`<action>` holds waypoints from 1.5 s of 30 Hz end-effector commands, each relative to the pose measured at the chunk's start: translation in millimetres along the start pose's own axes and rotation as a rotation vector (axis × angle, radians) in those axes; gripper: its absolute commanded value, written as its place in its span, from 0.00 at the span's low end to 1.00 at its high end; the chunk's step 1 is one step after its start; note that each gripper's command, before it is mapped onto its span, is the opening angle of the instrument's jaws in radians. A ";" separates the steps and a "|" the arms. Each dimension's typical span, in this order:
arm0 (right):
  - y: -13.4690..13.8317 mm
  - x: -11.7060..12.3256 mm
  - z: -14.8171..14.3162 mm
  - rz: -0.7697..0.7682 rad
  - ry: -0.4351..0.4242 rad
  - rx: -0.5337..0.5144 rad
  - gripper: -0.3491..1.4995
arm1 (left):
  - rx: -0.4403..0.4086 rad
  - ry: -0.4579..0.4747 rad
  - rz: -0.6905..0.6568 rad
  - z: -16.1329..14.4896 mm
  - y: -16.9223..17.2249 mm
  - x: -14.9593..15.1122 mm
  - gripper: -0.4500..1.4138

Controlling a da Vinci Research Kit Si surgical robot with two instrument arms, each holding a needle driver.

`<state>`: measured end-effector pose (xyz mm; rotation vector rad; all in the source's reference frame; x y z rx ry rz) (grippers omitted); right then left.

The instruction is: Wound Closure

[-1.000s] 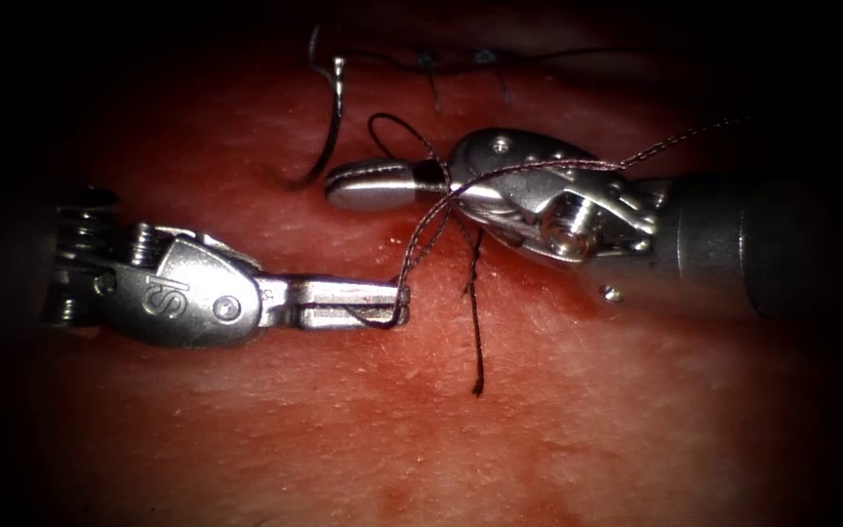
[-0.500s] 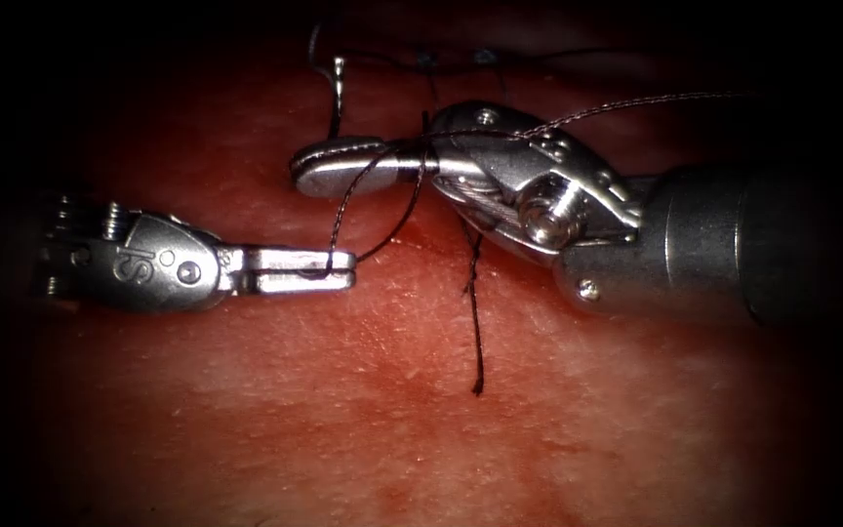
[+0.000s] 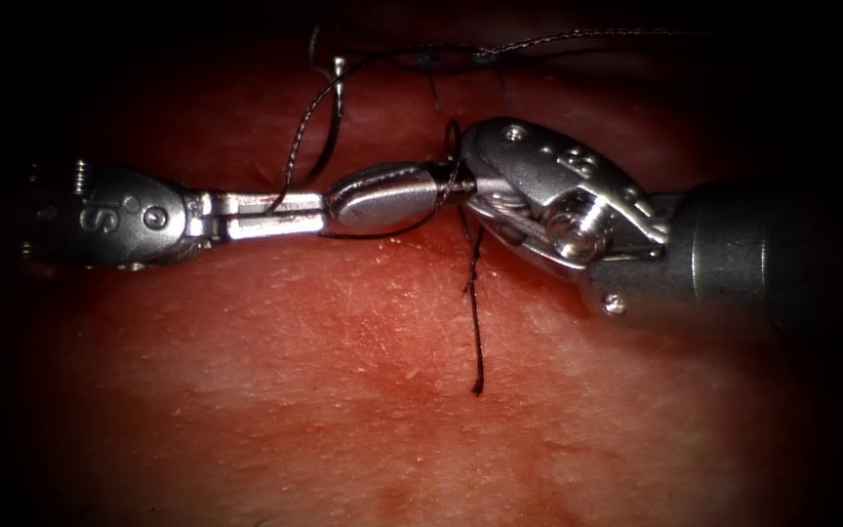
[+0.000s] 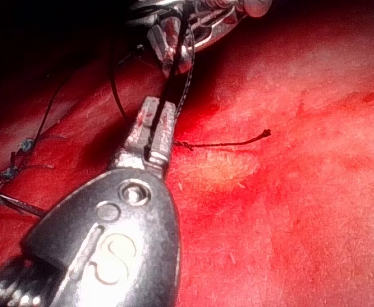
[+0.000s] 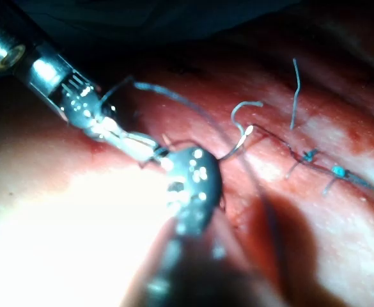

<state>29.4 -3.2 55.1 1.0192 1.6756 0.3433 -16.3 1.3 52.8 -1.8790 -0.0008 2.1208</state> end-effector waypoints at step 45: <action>-2.9 -8.8 -3.7 -0.266 -0.852 0.454 0.80 | -0.039 -0.033 -0.041 4.5 -2.0 -5.9 0.00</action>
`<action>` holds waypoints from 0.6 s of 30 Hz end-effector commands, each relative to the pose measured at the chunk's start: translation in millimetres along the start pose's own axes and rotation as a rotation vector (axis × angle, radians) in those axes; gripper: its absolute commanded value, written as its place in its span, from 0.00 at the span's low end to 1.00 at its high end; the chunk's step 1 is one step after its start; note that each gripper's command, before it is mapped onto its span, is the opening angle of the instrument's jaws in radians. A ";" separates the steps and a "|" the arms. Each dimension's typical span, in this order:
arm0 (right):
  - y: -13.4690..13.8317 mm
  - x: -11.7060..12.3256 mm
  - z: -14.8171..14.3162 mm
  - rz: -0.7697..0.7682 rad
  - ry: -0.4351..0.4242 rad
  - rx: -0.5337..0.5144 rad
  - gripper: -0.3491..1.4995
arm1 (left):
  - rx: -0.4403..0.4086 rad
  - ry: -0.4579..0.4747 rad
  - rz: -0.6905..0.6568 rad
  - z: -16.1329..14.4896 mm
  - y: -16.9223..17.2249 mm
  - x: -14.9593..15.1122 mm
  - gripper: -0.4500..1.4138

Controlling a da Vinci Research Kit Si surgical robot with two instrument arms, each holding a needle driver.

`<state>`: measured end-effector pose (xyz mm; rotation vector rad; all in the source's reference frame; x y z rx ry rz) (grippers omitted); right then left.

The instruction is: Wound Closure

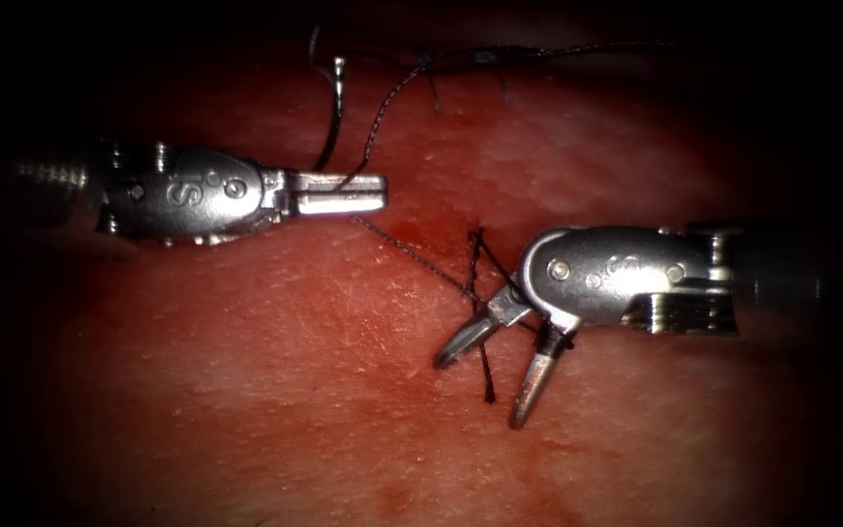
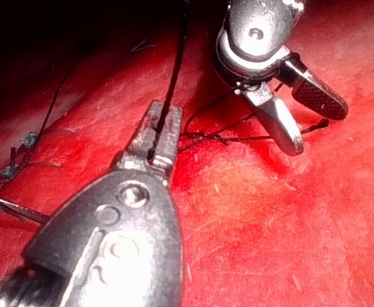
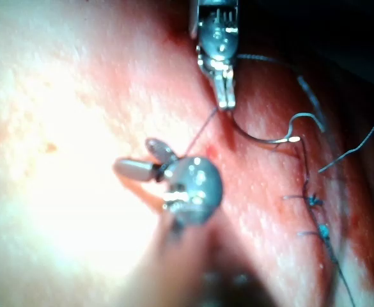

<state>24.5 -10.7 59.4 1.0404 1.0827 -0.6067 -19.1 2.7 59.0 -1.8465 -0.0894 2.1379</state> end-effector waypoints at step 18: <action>2.7 -1.8 1.4 -0.033 -0.076 -0.074 0.66 | -0.002 -0.005 -0.007 0.4 1.1 -1.4 0.00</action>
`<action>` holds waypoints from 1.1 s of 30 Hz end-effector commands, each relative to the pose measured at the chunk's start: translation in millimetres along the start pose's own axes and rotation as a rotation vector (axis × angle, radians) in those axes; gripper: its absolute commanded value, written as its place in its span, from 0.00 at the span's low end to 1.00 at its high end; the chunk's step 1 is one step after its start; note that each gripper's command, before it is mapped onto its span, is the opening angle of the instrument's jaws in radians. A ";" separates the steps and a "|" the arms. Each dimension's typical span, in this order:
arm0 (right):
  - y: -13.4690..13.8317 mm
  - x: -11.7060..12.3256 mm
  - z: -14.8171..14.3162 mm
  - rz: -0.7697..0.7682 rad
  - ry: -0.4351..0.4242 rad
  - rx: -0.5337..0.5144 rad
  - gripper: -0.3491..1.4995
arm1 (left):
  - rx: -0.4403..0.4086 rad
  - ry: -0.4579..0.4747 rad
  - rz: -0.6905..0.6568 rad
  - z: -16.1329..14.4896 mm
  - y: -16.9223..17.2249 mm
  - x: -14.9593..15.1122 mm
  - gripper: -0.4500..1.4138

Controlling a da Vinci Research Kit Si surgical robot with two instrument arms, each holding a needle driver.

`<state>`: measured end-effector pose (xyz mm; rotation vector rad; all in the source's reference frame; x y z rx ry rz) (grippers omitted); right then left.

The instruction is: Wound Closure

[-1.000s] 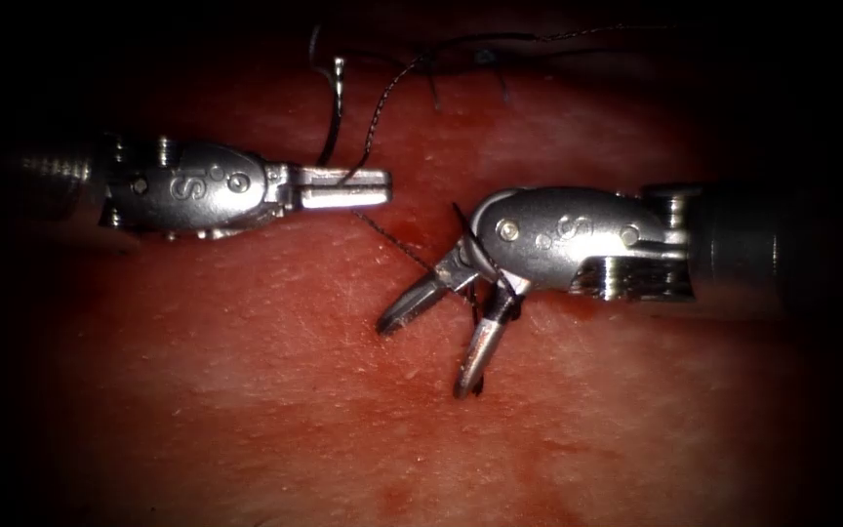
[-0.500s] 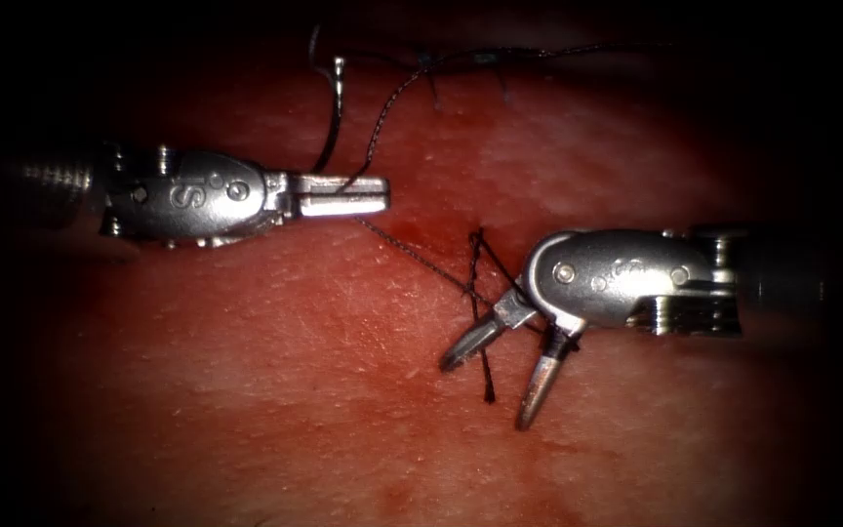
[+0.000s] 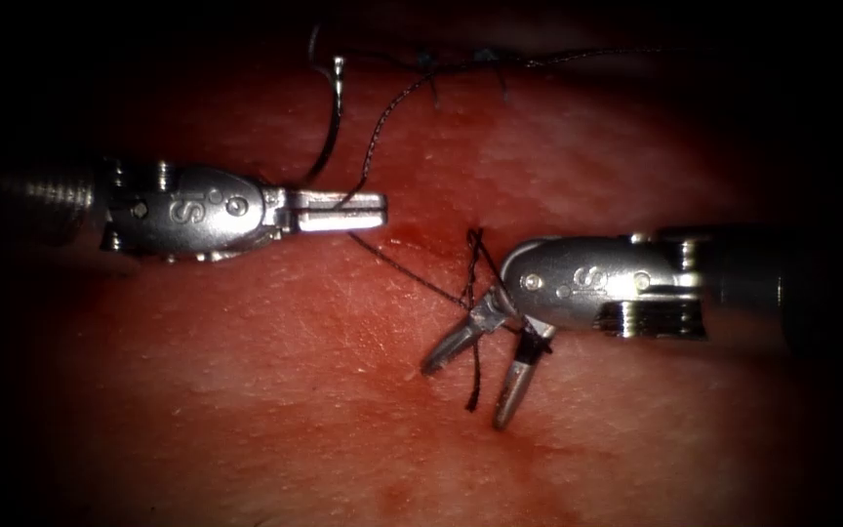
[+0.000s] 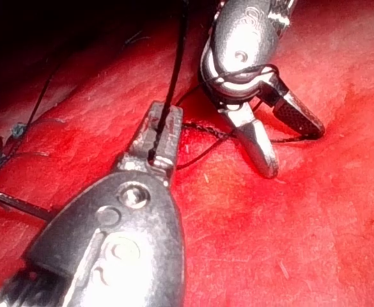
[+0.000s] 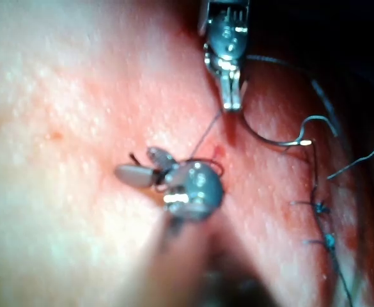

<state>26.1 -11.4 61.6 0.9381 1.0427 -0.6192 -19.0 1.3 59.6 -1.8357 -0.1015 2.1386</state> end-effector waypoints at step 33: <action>3.7 -1.8 -9.2 0.066 0.173 -0.169 0.00 | -0.086 -0.053 0.033 -1.2 17.2 6.1 0.00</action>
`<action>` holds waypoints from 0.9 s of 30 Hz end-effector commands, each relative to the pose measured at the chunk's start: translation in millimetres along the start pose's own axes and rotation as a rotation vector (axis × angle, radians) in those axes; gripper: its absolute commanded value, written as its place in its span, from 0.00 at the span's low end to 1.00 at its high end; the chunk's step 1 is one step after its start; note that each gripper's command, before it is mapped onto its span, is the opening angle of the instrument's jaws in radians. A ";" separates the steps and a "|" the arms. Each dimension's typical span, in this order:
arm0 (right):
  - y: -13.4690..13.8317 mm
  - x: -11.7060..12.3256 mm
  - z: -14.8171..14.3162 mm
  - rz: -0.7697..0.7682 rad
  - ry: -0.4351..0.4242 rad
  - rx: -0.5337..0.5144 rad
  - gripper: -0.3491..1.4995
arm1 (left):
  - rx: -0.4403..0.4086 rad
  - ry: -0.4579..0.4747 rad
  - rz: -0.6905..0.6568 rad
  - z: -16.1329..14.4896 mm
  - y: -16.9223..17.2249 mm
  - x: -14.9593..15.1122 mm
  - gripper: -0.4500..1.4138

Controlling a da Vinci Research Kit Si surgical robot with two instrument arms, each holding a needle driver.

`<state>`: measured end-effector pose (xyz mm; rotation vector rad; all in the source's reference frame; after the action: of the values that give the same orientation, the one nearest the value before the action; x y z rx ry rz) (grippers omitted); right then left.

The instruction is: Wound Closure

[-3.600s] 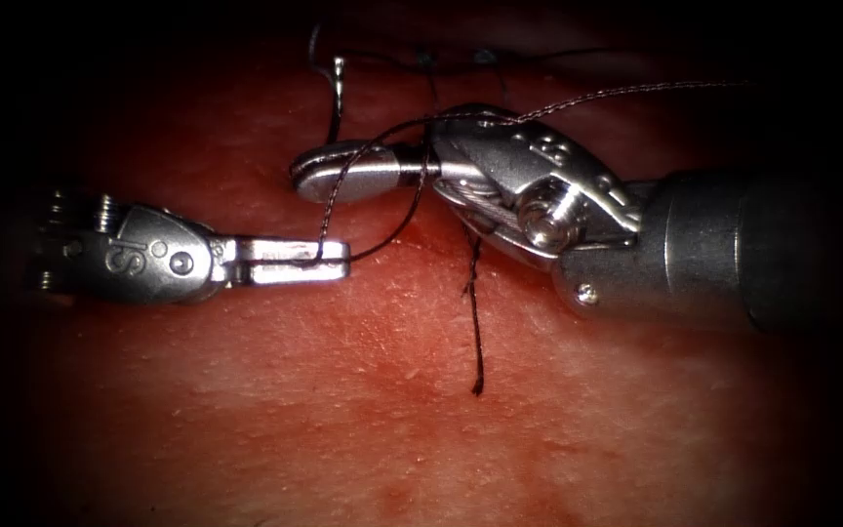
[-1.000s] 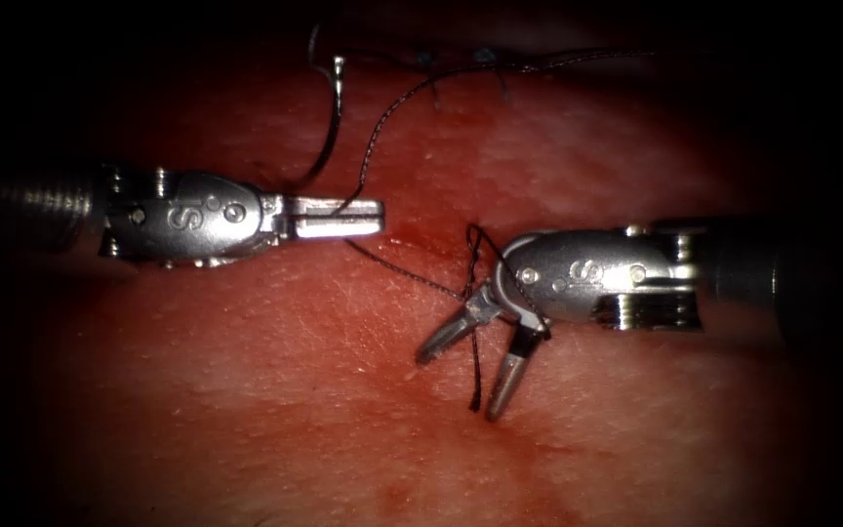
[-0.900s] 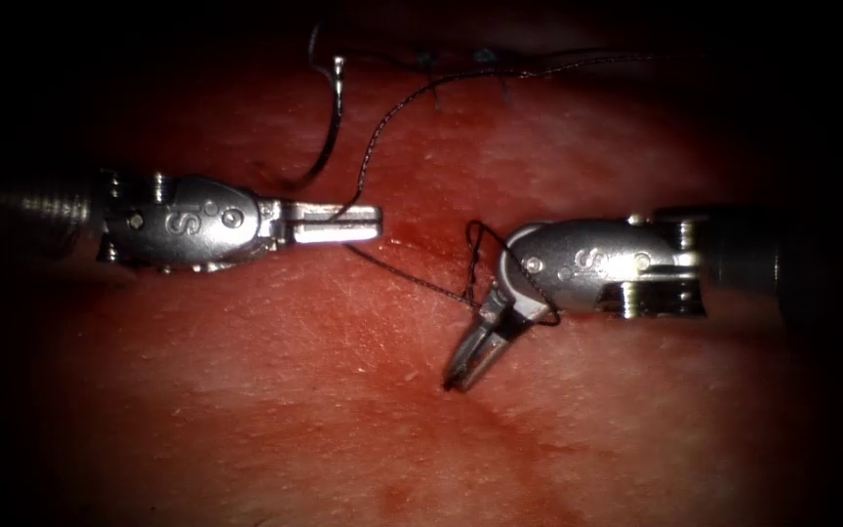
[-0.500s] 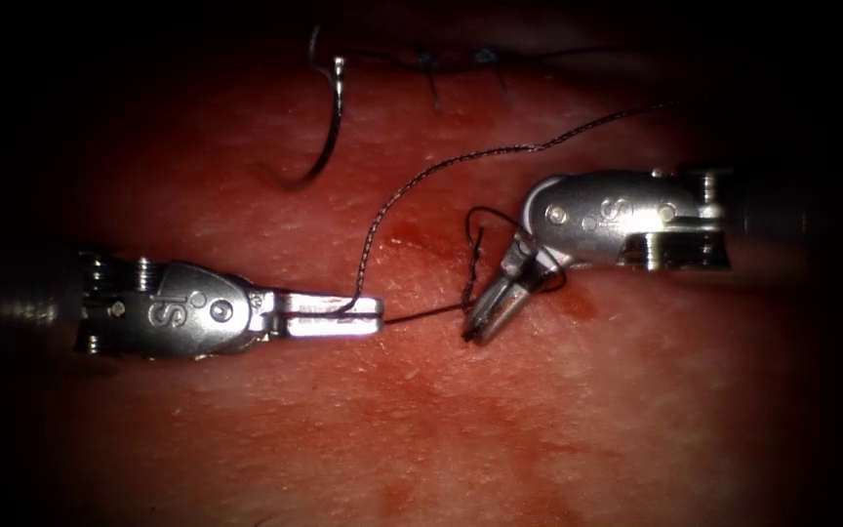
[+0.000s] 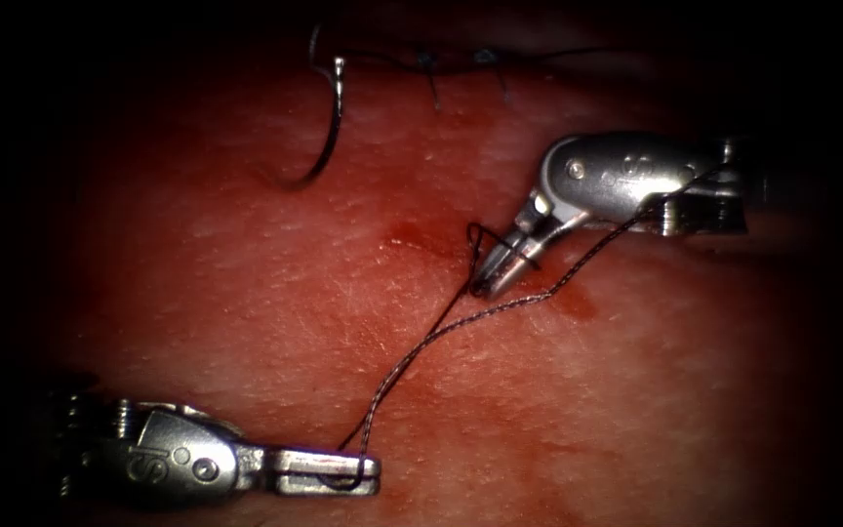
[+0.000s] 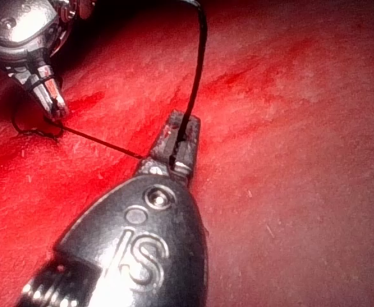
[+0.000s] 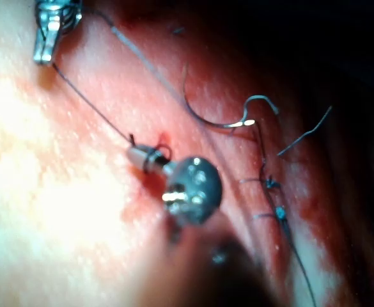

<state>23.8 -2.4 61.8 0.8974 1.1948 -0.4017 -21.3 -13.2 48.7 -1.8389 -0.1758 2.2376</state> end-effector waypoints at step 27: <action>3.2 -2.6 -2.3 0.112 -0.027 -0.210 0.00 | -0.120 0.023 0.038 0.6 13.7 8.9 0.00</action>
<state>23.0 0.6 65.0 0.7692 1.1098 -0.1390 -24.5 -24.3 36.6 -1.9415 -0.2838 2.2803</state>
